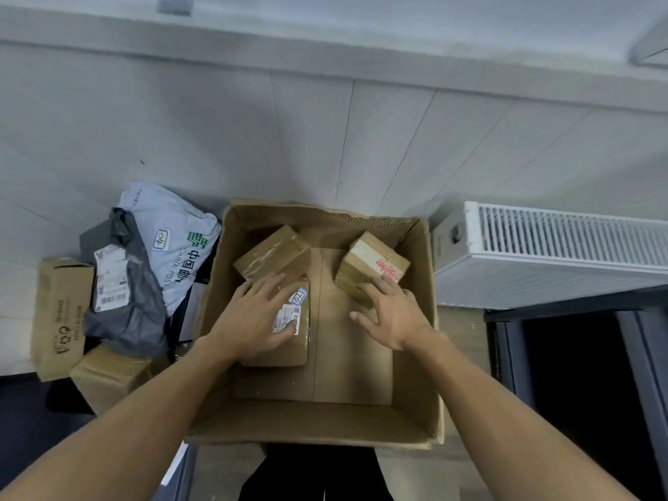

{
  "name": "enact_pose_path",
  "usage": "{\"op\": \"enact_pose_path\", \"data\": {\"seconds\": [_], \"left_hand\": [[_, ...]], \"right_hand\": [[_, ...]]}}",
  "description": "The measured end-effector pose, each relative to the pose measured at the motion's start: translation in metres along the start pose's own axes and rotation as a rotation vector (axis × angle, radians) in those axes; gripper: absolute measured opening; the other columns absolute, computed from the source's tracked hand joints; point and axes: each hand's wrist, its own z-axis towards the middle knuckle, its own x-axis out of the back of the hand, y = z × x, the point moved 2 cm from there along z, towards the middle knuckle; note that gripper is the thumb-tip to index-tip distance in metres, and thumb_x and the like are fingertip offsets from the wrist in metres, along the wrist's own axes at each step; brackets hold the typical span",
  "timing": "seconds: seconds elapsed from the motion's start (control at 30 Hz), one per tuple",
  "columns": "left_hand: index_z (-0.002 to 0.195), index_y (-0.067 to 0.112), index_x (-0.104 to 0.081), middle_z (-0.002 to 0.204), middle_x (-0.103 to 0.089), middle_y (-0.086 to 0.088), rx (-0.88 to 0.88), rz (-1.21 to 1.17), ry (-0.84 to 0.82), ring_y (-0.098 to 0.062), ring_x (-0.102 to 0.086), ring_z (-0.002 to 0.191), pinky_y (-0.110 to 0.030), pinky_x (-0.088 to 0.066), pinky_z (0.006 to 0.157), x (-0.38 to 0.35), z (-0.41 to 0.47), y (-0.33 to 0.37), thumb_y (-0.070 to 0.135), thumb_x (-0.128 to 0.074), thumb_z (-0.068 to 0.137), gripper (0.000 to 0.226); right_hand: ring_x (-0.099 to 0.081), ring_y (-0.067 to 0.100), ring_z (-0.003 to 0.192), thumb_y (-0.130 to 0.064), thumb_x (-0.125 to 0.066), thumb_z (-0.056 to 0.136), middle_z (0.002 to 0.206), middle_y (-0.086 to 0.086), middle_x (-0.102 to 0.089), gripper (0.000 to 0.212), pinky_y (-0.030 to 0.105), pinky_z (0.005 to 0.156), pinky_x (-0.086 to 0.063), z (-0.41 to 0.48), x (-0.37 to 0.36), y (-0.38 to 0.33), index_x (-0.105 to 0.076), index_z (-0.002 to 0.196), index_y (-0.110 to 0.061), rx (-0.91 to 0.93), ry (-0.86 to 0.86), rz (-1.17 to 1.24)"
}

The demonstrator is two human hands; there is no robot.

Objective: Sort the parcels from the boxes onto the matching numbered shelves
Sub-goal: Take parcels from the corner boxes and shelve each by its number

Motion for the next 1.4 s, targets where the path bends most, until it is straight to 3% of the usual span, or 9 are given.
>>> {"op": "enact_pose_path", "data": {"seconds": [0.43,0.53,0.7,0.9,1.0,1.07,1.17,1.27,1.4], "left_hand": [[0.148,0.023,-0.044,0.160,-0.026,-0.020,0.150,0.183,0.003,-0.038,-0.023,0.149,-0.066,-0.011,0.118,-0.125,0.068,-0.083,0.068,-0.033,0.081,0.081],[0.143,0.022,-0.048,0.161,-0.022,-0.023,0.141,0.181,0.028,-0.040,-0.019,0.149,-0.065,-0.012,0.116,-0.141,0.064,-0.075,0.065,-0.037,0.080,0.077],[0.135,0.020,-0.056,0.151,-0.038,-0.024,0.142,0.156,0.103,-0.042,-0.035,0.140,-0.065,-0.027,0.111,-0.151,0.042,-0.049,0.055,-0.043,0.081,0.066],[0.123,0.015,-0.066,0.146,-0.047,-0.018,-0.009,0.257,0.087,-0.035,-0.048,0.129,-0.056,-0.037,0.099,-0.164,0.027,-0.032,0.036,-0.056,0.081,0.048],[0.120,0.014,-0.067,0.145,-0.048,-0.018,-0.074,0.258,0.057,-0.034,-0.052,0.125,-0.055,-0.042,0.098,-0.169,0.026,-0.024,0.030,-0.076,0.074,0.050],[0.120,0.013,-0.065,0.140,-0.052,-0.019,-0.121,0.238,0.075,-0.033,-0.056,0.119,-0.053,-0.048,0.094,-0.170,0.024,-0.019,0.026,-0.083,0.069,0.056],[0.126,0.015,-0.056,0.130,-0.055,-0.018,-0.137,0.228,0.159,-0.033,-0.053,0.114,-0.053,-0.049,0.089,-0.164,0.022,-0.013,0.022,-0.088,0.062,0.072],[0.143,0.016,-0.046,0.134,-0.047,-0.023,0.023,0.221,0.244,-0.039,-0.043,0.123,-0.060,-0.040,0.094,-0.150,0.026,-0.021,0.021,-0.089,0.061,0.093],[0.143,0.011,-0.047,0.141,-0.048,-0.023,0.180,0.144,0.150,-0.041,-0.044,0.127,-0.063,-0.046,0.091,-0.154,0.029,-0.038,0.036,-0.082,0.075,0.080]], "right_hand": [[-0.001,0.026,0.155,-0.053,-0.046,0.099,0.167,0.010,-0.006,0.066,0.051,0.121,-0.016,0.111,-0.090,0.066,-0.024,0.155,-0.025,-0.110,0.137,-0.017],[-0.019,0.032,0.150,-0.053,-0.048,0.097,0.164,0.012,-0.020,0.062,0.054,0.114,-0.026,0.106,-0.110,0.062,-0.034,0.150,-0.025,-0.138,0.245,-0.061],[-0.055,0.032,0.108,-0.043,-0.062,0.088,0.130,0.012,-0.057,0.041,0.046,0.084,-0.048,0.080,-0.138,0.031,-0.063,0.119,-0.015,-0.027,0.442,-0.196],[-0.061,0.021,0.090,-0.042,-0.076,0.076,0.098,0.001,-0.067,0.034,0.036,0.076,-0.052,0.051,-0.180,-0.004,-0.071,0.102,-0.021,0.104,0.200,-0.213],[-0.049,0.026,0.127,-0.037,-0.053,0.097,0.134,0.007,-0.056,0.043,0.042,0.106,-0.037,0.047,-0.204,0.002,-0.051,0.135,-0.018,-0.053,-0.096,-0.101],[-0.045,0.027,0.133,-0.036,-0.044,0.101,0.142,0.006,-0.051,0.045,0.039,0.110,-0.034,0.042,-0.212,0.015,-0.043,0.143,-0.020,-0.172,-0.210,0.013],[-0.056,0.026,0.122,-0.038,-0.040,0.102,0.131,0.005,-0.061,0.039,0.034,0.102,-0.041,0.035,-0.209,0.031,-0.047,0.137,-0.022,-0.274,-0.156,0.092],[-0.053,0.024,0.123,-0.039,-0.040,0.102,0.133,0.005,-0.056,0.040,0.033,0.100,-0.042,0.034,-0.205,0.045,-0.046,0.138,-0.021,-0.382,-0.051,0.103],[-0.046,0.023,0.127,-0.041,-0.043,0.100,0.140,0.005,-0.041,0.045,0.035,0.103,-0.042,0.039,-0.211,0.061,-0.045,0.138,-0.017,-0.468,-0.014,0.132]]}}
